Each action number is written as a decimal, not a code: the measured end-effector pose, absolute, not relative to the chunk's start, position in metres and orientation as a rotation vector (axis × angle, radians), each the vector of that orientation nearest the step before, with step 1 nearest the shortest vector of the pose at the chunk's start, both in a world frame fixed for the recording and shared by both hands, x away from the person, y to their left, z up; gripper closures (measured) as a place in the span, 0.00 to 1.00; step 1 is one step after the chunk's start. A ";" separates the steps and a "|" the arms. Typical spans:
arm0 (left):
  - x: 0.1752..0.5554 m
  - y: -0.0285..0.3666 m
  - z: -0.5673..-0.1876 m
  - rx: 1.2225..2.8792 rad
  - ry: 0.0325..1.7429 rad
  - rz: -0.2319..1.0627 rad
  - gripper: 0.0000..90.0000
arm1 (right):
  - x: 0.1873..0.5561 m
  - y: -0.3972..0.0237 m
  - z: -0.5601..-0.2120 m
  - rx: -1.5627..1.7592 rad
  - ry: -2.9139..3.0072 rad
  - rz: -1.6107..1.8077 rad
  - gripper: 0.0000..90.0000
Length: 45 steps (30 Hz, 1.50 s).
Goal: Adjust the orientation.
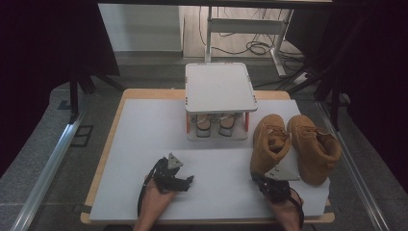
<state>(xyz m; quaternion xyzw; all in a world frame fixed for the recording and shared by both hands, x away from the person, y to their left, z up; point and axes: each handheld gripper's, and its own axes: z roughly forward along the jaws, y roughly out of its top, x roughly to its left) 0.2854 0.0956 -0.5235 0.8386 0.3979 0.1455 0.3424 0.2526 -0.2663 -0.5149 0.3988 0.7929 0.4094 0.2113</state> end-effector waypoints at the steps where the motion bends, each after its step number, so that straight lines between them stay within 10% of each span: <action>1: 0.285 0.096 -0.523 2.180 1.035 0.378 0.14 | 0.252 -0.268 -0.515 1.110 2.202 1.137 1.00; 37: 0.285 0.095 -0.524 2.175 1.038 0.379 0.14 | 0.233 -0.313 -0.512 1.210 2.124 1.049 1.00; 45: 0.285 0.095 -0.524 2.174 1.038 0.379 0.14 | 0.228 -0.316 -0.507 1.235 2.128 1.113 0.78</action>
